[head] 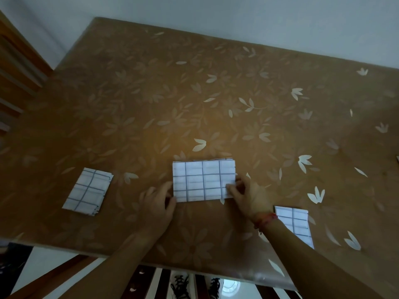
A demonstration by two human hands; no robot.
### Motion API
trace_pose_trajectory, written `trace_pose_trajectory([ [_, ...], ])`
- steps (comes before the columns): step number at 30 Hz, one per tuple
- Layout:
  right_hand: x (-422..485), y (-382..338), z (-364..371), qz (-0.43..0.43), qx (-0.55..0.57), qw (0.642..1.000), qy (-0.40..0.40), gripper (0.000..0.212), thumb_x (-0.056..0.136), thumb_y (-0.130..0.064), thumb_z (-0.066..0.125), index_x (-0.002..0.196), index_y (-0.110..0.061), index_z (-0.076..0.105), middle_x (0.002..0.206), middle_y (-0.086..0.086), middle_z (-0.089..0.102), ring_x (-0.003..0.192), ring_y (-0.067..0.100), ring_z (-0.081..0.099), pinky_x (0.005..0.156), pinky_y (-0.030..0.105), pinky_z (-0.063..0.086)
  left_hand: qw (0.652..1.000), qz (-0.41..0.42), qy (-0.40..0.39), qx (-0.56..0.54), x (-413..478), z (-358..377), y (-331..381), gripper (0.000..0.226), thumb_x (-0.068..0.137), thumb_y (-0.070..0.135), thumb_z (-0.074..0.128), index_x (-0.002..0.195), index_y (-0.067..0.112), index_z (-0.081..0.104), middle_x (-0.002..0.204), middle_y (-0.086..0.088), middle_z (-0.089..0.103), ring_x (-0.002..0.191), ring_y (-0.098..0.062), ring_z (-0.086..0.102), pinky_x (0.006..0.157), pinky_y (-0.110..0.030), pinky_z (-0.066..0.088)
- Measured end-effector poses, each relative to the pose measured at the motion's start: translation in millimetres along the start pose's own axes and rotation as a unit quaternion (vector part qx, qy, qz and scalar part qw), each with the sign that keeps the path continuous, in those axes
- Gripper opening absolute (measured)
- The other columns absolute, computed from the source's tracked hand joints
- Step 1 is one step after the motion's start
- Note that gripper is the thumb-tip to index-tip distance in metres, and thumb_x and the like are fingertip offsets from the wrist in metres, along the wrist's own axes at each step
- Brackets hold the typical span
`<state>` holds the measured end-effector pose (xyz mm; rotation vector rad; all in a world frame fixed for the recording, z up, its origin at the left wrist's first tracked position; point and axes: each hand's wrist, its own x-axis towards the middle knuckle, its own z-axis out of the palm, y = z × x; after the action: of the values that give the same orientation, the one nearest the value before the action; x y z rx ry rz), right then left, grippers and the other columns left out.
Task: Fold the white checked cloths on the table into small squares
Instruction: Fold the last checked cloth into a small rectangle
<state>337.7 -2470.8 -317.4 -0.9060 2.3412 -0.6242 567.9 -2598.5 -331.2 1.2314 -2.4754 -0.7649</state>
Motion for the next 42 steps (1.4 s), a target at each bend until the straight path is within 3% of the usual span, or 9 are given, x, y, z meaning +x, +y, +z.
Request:
trace_pose_trajectory([
  [4, 4.9, -4.7, 3.2, -0.001, -0.001, 1.0, 0.021, 0.034, 0.09, -0.041, 0.061, 0.121, -0.027, 0.054, 0.108, -0.001, 0.066, 0.094, 0.021, 0.064, 0.081, 0.041, 0.054, 0.998, 0.013, 0.001, 0.066, 3.5, 2.8, -7.9, 0.048, 0.086, 0.041, 0.041, 0.119, 0.011, 0.059, 0.097, -0.002, 0.065, 0.088, -0.023, 0.057, 0.077, -0.039, 0.047],
  [7, 5.1, -8.2, 2.6, -0.008, -0.016, 0.999, 0.028, 0.044, 0.091, -0.04, 0.06, 0.13, -0.024, 0.048, 0.122, 0.003, 0.052, 0.096, 0.024, 0.062, 0.081, 0.04, 0.053, 0.995, 0.053, 0.007, 0.085, 9.8, 1.1, -11.8, 0.049, 0.089, 0.037, 0.041, 0.125, 0.007, 0.054, 0.118, -0.012, 0.062, 0.107, -0.028, 0.056, 0.091, -0.041, 0.045],
  [10, 7.1, -14.4, 4.0, -0.052, -0.039, 0.996, 0.059, 0.045, 0.092, -0.038, 0.058, 0.132, -0.021, 0.046, 0.122, 0.005, 0.045, 0.093, 0.024, 0.059, 0.074, 0.035, 0.052, 0.984, 0.124, -0.031, 0.124, 22.7, -2.8, -16.6, 0.054, 0.094, 0.033, 0.037, 0.139, 0.005, 0.043, 0.142, -0.012, 0.046, 0.131, -0.026, 0.041, 0.108, -0.041, 0.032],
  [13, 12.1, -27.2, 12.6, -0.153, -0.089, 0.98, 0.089, 0.045, 0.092, -0.037, 0.055, 0.132, -0.019, 0.049, 0.121, 0.007, 0.047, 0.102, 0.024, 0.052, 0.085, 0.039, 0.051, 0.969, 0.158, -0.08, 0.17, 36.4, -4.6, -18.4, 0.057, 0.098, 0.036, 0.03, 0.148, 0.007, 0.028, 0.156, -0.008, 0.025, 0.145, -0.02, 0.018, 0.116, -0.042, 0.021],
  [16, 17.2, -46.8, 25.6, -0.223, -0.153, 0.96, 0.076, 0.052, 0.092, -0.038, 0.052, 0.14, -0.02, 0.042, 0.14, 0.008, 0.042, 0.116, 0.025, 0.047, 0.093, 0.04, 0.047, 0.953, 0.176, -0.114, 0.22, 40.2, -2.5, -20.1, 0.06, 0.1, 0.041, 0.025, 0.15, 0.008, 0.022, 0.158, -0.008, 0.017, 0.147, -0.019, 0.009, 0.117, -0.042, 0.014],
  [22, 21.1, -68.7, 61.5, -0.314, -0.221, 0.923, 0.001, 0.061, 0.098, -0.03, 0.04, 0.15, -0.003, 0.026, 0.158, 0.019, 0.023, 0.145, 0.033, 0.025, 0.117, 0.042, 0.027, 0.945, 0.182, -0.131, 0.24, 35.2, 3.5, -25.1, 0.061, 0.1, 0.04, 0.022, 0.149, 0.004, 0.024, 0.157, -0.011, 0.02, 0.147, -0.022, 0.012, 0.114, -0.045, 0.018],
  [28, 25.6, -65.3, 81.9, -0.357, -0.29, 0.887, -0.037, 0.06, 0.099, -0.033, 0.031, 0.146, 0.004, 0.033, 0.156, 0.022, 0.024, 0.145, 0.033, 0.024, 0.116, 0.047, 0.03, 0.947, 0.177, -0.127, 0.237, 27.2, 7.1, -30.7, 0.061, 0.101, 0.04, 0.022, 0.148, 0.0, 0.024, 0.156, -0.016, 0.021, 0.146, -0.026, 0.014, 0.115, -0.045, 0.02],
  [33, 26.9, -60.0, 88.8, -0.385, -0.31, 0.868, -0.047, 0.061, 0.103, -0.037, 0.026, 0.15, 0.002, 0.024, 0.159, 0.02, 0.017, 0.149, 0.03, 0.013, 0.119, 0.046, 0.022, 0.942, 0.192, -0.126, 0.245, 29.9, 8.4, -32.3, 0.061, 0.102, 0.04, 0.02, 0.149, 0.0, 0.019, 0.158, -0.016, 0.014, 0.147, -0.025, 0.008, 0.116, -0.045, 0.02],
  [42, 33.2, -52.0, 89.5, -0.392, -0.31, 0.863, -0.07, 0.067, 0.102, -0.045, 0.022, 0.152, -0.001, 0.018, 0.16, 0.018, 0.011, 0.15, 0.027, 0.007, 0.121, 0.045, 0.016, 0.935, 0.201, -0.141, 0.257, 30.7, 7.2, -35.0, 0.066, 0.101, 0.043, 0.018, 0.148, -0.002, 0.017, 0.157, -0.018, 0.013, 0.147, -0.026, 0.007, 0.116, -0.044, 0.019],
])
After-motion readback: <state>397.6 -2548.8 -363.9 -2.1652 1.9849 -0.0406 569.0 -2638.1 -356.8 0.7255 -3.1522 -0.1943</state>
